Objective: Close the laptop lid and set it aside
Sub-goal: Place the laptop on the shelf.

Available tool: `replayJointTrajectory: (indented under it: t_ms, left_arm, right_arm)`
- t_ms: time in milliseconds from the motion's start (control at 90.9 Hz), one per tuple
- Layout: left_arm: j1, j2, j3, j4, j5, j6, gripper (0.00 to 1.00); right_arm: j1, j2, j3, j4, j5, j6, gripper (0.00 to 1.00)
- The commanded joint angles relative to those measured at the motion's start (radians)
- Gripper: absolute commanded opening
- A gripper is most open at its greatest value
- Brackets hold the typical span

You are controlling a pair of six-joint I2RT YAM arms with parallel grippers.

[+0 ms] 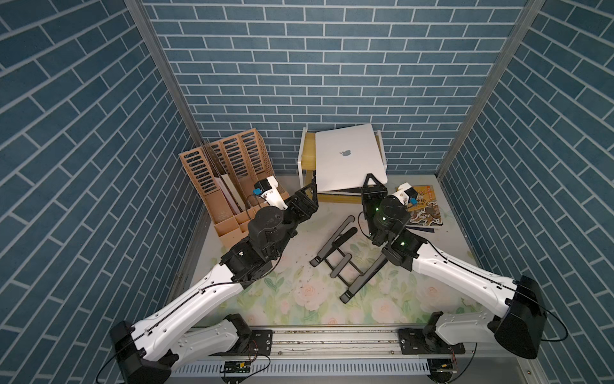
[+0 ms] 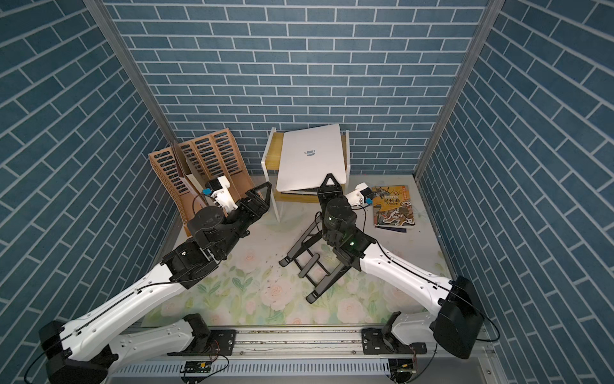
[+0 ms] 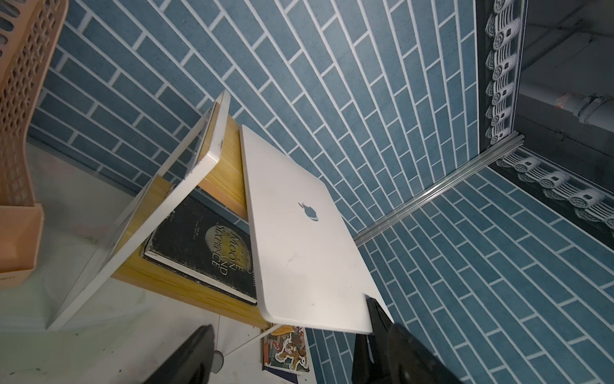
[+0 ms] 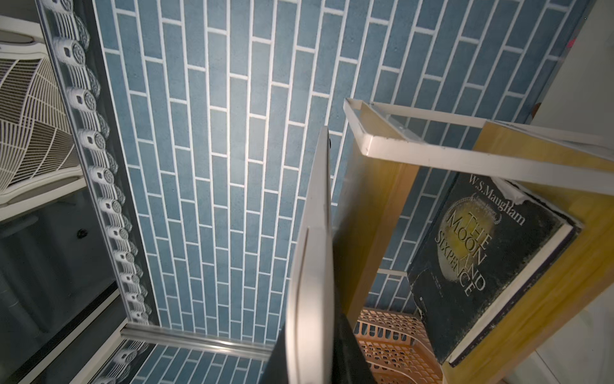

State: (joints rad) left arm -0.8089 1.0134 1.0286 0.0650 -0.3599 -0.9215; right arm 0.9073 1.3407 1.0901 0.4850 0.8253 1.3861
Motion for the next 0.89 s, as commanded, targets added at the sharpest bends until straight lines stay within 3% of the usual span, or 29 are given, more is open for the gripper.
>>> replayJointTrajectory:
  t_ms: [0, 242, 385, 638, 880]
  left_arm:
    - [0.005, -0.042, -0.035, -0.045, -0.035, 0.022, 0.85]
    - [0.005, -0.127, -0.109, -0.082, -0.054, -0.006, 0.85]
    - [0.005, -0.159, -0.131, -0.091, -0.066, -0.012, 0.85]
    - [0.005, -0.188, -0.147, -0.116, -0.071, -0.032, 0.85]
    - [0.007, -0.197, -0.155, -0.126, -0.091, -0.033, 0.86]
  right_arm:
    - [0.022, 0.038, 0.138, 0.150, 0.131, 0.098, 0.00]
    - [0.022, 0.149, 0.223, 0.109, 0.174, 0.158, 0.00]
    - [0.020, 0.211, 0.273, 0.077, 0.157, 0.186, 0.06]
    - [-0.002, 0.260, 0.309, -0.042, 0.116, 0.231, 0.33]
    - [-0.035, 0.221, 0.243, -0.095, 0.075, 0.268, 0.49]
